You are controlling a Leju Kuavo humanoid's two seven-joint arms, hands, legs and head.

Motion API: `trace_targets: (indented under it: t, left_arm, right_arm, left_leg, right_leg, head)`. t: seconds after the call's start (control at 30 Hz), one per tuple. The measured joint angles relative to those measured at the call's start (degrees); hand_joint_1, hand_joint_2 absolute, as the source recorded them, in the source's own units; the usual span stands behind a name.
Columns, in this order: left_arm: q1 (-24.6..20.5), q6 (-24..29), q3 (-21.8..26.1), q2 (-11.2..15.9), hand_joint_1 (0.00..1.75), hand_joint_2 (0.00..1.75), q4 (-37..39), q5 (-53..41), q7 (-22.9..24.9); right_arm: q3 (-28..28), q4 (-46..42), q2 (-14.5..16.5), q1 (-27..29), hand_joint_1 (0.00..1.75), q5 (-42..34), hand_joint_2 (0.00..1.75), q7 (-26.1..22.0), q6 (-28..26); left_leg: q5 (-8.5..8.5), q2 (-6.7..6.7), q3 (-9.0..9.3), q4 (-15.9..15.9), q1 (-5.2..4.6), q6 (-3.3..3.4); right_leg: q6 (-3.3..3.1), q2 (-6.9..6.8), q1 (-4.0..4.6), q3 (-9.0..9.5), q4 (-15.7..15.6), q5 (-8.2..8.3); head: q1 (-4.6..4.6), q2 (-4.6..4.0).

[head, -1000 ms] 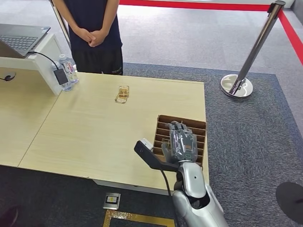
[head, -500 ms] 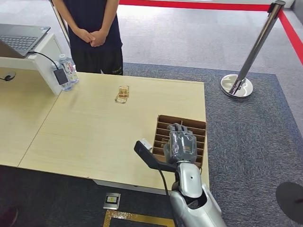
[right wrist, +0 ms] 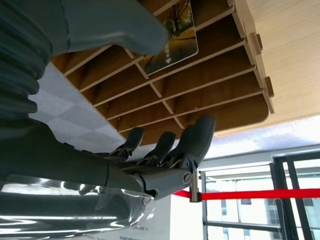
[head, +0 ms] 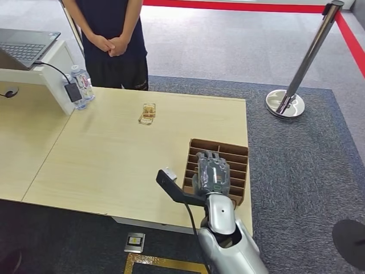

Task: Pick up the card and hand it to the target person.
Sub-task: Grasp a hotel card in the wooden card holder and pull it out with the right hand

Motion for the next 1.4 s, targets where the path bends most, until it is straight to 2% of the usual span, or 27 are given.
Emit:
trace_targets:
  t: [0.6,1.4]
  left_arm:
    - [-0.01,-0.16,0.02,0.00,0.00,1.75,0.00,1.18,0.49]
    - [-0.01,-0.34,-0.01,0.00,0.00,1.75,0.00,0.43,0.59]
  right_arm:
    - [-0.34,9.89,2.36,-3.93,0.64,1.28,1.75,1.61,-1.86]
    - [-1.78,11.38,1.92,-3.81,0.71,4.02,1.75,3.98,-3.17]
  left_leg:
    - [0.00,0.00,-0.06,0.00,0.00,0.00]
    - [0.00,0.00,-0.09,0.00,0.00,0.00]
  right_leg:
    - [0.00,0.00,0.00,-0.06,0.00,0.00]
    - [0.00,0.00,0.00,-0.12,0.00,0.00]
  head:
    - [0.00,0.00]
    - [0.00,0.00]
